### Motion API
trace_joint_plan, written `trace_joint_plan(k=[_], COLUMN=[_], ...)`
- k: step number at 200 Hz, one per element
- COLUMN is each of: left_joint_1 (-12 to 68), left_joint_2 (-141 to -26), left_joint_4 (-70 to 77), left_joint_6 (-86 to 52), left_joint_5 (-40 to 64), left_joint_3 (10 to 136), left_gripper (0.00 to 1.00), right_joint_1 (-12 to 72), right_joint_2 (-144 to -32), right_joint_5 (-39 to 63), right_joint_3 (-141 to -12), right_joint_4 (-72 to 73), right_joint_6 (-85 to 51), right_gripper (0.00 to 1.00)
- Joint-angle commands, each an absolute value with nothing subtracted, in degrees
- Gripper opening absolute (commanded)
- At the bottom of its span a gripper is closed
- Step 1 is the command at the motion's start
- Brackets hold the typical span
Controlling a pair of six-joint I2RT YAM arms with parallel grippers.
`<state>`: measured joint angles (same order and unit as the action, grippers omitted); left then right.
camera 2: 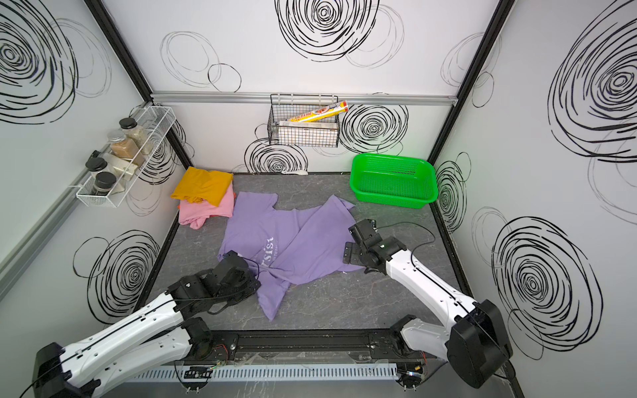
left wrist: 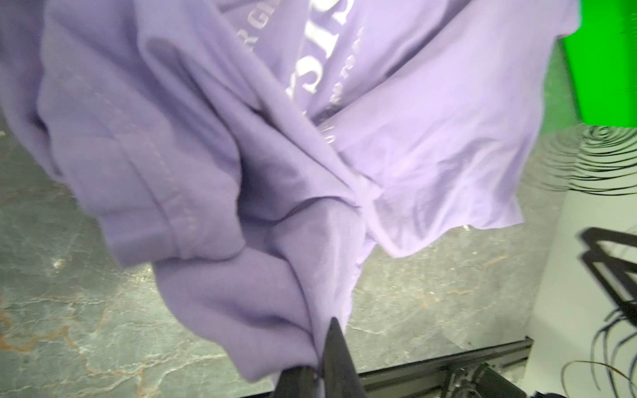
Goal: Fold and stack t-shirts
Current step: Flatten out the T-shirt at the center of the board.
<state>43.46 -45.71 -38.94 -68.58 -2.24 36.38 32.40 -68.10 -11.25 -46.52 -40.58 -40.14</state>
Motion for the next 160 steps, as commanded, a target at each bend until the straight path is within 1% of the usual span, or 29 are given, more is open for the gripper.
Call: trace_joint_plan(k=[1, 29, 53, 96, 126, 160], left_joint_1=[43.4, 41.2, 39.4, 37.2, 36.4, 36.0], left_joint_2=[-45.4, -49.8, -53.1, -56.5, -56.5, -55.6], left_joint_4=[-41.6, -41.8, -40.2, -38.8, -38.6, -39.4], left_joint_6=[-66.4, -63.0, -60.5, -57.8, -57.4, -57.5], left_joint_5=[-6.4, -6.1, -4.5, -2.8, -2.3, -2.2], left_joint_3=[44.8, 53.5, 57.3, 60.4, 60.7, 60.5], left_gripper=[0.0, 0.0, 0.0, 0.0, 0.0, 0.0], right_joint_1=[32.5, 32.6, 32.6, 32.6, 32.5, 32.5], right_joint_2=[-68.7, -68.0, -67.3, -68.8, -70.2, -74.2], right_joint_5=[-10.9, -10.5, -10.4, -11.5, -15.1, -19.7], right_joint_3=[-44.4, -41.7, -38.6, -34.3, -32.4, -33.5], right_joint_4=[-39.7, -39.0, -37.3, -32.2, -28.2, -25.2], right_joint_6=[-42.5, -43.6, -44.5, -44.7, -44.4, -43.8], right_gripper=[1.0, 1.0, 0.99, 0.97, 0.94, 0.94])
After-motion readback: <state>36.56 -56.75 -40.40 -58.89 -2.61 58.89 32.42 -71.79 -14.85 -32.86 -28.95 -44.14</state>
